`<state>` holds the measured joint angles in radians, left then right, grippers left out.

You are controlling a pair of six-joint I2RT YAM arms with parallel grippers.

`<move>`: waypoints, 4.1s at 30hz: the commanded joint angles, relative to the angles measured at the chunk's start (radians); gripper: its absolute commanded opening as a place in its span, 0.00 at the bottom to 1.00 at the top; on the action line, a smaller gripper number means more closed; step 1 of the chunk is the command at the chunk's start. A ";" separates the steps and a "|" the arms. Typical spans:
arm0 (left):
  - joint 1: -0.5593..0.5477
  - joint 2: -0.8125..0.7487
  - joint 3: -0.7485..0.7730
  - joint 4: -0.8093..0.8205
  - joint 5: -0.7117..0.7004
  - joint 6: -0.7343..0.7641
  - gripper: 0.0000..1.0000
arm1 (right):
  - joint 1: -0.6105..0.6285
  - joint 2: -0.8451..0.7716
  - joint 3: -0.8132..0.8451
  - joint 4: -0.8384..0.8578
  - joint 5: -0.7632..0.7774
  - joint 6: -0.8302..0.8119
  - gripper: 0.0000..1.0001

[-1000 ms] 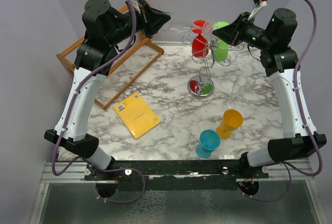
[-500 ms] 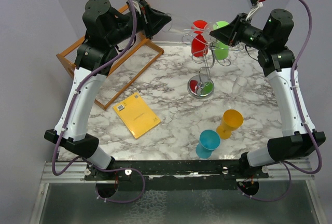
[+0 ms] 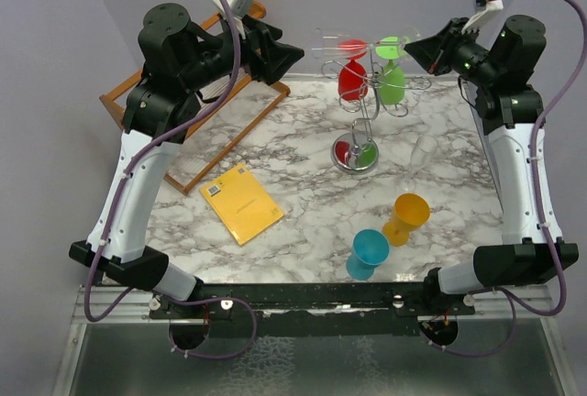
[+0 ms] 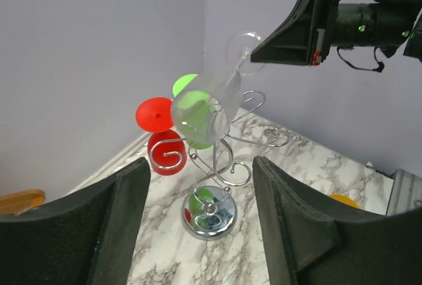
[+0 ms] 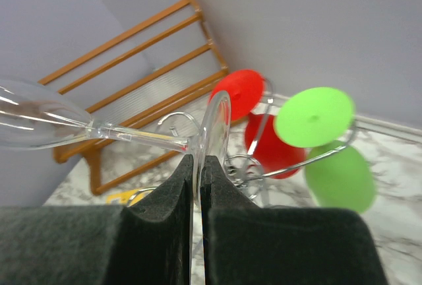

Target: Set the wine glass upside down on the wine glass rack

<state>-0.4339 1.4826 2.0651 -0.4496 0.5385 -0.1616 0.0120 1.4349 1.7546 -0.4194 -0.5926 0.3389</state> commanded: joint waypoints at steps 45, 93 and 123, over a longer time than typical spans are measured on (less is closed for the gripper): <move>0.030 -0.115 -0.143 -0.184 -0.233 0.282 0.88 | -0.079 -0.089 -0.171 -0.077 0.821 -1.544 0.01; 0.055 -0.085 -0.139 -0.194 -0.212 0.292 0.88 | 0.105 0.165 0.224 -0.539 0.205 -1.792 0.01; 0.058 -0.096 -0.153 -0.186 -0.181 0.285 0.88 | 0.106 0.039 0.157 -0.597 0.353 -1.733 0.01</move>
<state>-0.3805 1.4021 1.9087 -0.6594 0.3252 0.1257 0.1165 1.5093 1.9327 -1.0489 -0.3088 -1.4357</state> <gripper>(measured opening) 0.882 0.044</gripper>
